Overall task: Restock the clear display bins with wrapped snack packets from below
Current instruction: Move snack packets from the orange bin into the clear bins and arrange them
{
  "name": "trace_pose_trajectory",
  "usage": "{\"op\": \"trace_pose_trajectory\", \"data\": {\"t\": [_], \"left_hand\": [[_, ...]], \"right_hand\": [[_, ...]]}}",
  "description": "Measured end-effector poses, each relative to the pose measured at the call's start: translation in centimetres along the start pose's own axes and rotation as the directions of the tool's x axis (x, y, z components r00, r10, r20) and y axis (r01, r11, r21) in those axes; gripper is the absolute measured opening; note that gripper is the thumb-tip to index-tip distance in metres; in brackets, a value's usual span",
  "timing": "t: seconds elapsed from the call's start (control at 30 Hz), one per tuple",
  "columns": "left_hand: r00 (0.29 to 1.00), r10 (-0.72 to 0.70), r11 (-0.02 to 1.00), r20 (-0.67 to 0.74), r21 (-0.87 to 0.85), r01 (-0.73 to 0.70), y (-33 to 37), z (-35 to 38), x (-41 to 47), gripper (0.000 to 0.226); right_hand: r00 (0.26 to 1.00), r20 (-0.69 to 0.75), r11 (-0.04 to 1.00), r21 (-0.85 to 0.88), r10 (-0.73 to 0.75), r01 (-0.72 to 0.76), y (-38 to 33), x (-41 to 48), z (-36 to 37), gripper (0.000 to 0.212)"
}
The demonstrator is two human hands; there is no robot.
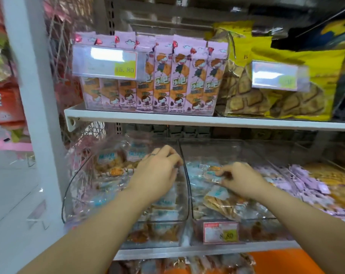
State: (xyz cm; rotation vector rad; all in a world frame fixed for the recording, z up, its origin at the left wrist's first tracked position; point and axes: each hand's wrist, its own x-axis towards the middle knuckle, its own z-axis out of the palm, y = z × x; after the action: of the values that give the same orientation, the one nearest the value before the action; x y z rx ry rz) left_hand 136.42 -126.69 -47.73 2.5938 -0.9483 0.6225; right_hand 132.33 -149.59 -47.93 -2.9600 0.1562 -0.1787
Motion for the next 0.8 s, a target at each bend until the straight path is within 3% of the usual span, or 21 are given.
{"op": "trace_pose_trajectory", "data": {"t": [0.13,0.23,0.33,0.43,0.57,0.7,0.8], "left_hand": [[0.996,0.068,0.995,0.054,-0.078,-0.063,2.5,0.5,1.2,0.024],[0.975,0.149,0.984,0.166,-0.120,-0.130,4.6,0.7,2.1,0.029],[0.894,0.162,0.987,0.418,-0.080,-0.141,6.3,1.2,2.5,0.047],[0.814,0.093,0.994,0.573,0.000,-0.114,7.3,1.7,2.6,0.064],[0.782,-0.025,0.996,0.623,0.085,-0.036,7.8,1.9,2.7,0.079],[0.819,-0.047,0.999,0.572,0.040,0.029,8.1,1.9,2.3,0.079],[0.853,-0.035,0.996,0.520,-0.051,0.071,8.2,2.0,1.8,0.076]], "right_hand": [[0.989,-0.148,0.998,0.058,0.001,0.008,0.7,0.2,0.0,0.009],[0.950,-0.313,0.988,0.145,0.005,0.043,1.1,-0.7,-1.1,0.015],[0.964,-0.248,0.988,0.091,-0.098,0.124,1.9,-1.2,-1.7,0.008],[0.994,-0.059,0.993,-0.073,-0.093,0.089,2.3,-1.5,-0.8,0.032],[0.984,-0.150,0.992,-0.089,-0.098,0.086,2.7,-1.2,0.7,0.023],[0.952,-0.307,0.987,0.148,-0.012,0.060,3.0,-0.6,0.4,0.008],[0.913,-0.401,0.918,0.387,0.077,0.092,3.2,-0.7,-0.9,0.006]]}}
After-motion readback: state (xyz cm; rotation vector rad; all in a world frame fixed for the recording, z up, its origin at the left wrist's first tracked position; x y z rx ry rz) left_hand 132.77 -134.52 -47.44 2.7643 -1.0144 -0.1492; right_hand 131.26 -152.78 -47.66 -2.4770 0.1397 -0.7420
